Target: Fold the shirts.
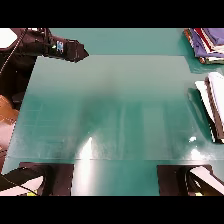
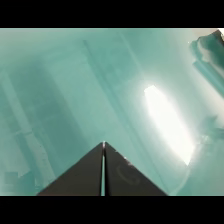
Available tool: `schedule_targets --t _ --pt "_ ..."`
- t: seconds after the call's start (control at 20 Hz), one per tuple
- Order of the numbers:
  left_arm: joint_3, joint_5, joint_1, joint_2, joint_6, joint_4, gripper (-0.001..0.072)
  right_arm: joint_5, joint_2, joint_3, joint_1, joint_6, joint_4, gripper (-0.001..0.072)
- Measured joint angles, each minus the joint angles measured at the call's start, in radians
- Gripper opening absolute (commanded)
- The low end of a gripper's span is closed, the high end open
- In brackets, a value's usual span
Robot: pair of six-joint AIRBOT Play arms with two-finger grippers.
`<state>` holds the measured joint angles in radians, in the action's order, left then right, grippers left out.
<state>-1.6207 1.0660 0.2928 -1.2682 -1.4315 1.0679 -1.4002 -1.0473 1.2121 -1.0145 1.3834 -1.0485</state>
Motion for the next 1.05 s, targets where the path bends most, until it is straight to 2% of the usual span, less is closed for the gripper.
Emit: schedule_targets --t 0.15,0.3,0.5,0.55,0.8,1.05 --pt "0.0 0.0 0.0 0.0 0.0 0.0 0.0027 0.026 0.004 0.056 0.163 0.0 0.093 0.0597" --pt "0.0 0.0 0.0 0.0 0.0 0.0 0.0027 0.063 0.005 0.115 0.414 0.0 0.132 0.0581" --pt "0.0 -0.021 0.0 0.0 0.0 0.0 0.0027 0.158 0.005 0.15 0.75 -0.002 0.148 0.016" --pt "0.0 -0.026 0.0 0.0 0.0 0.0 0.0027 0.182 0.005 0.154 0.821 -0.006 0.15 0.0026" --pt "0.0 -0.042 0.0 0.0 -0.001 0.0 0.0027 0.285 0.005 0.161 1.073 -0.024 0.154 0.0018" --pt "0.0 -0.043 0.0 0.0 -0.001 0.0 0.0027 0.315 0.005 0.163 1.142 -0.029 0.155 0.0018"
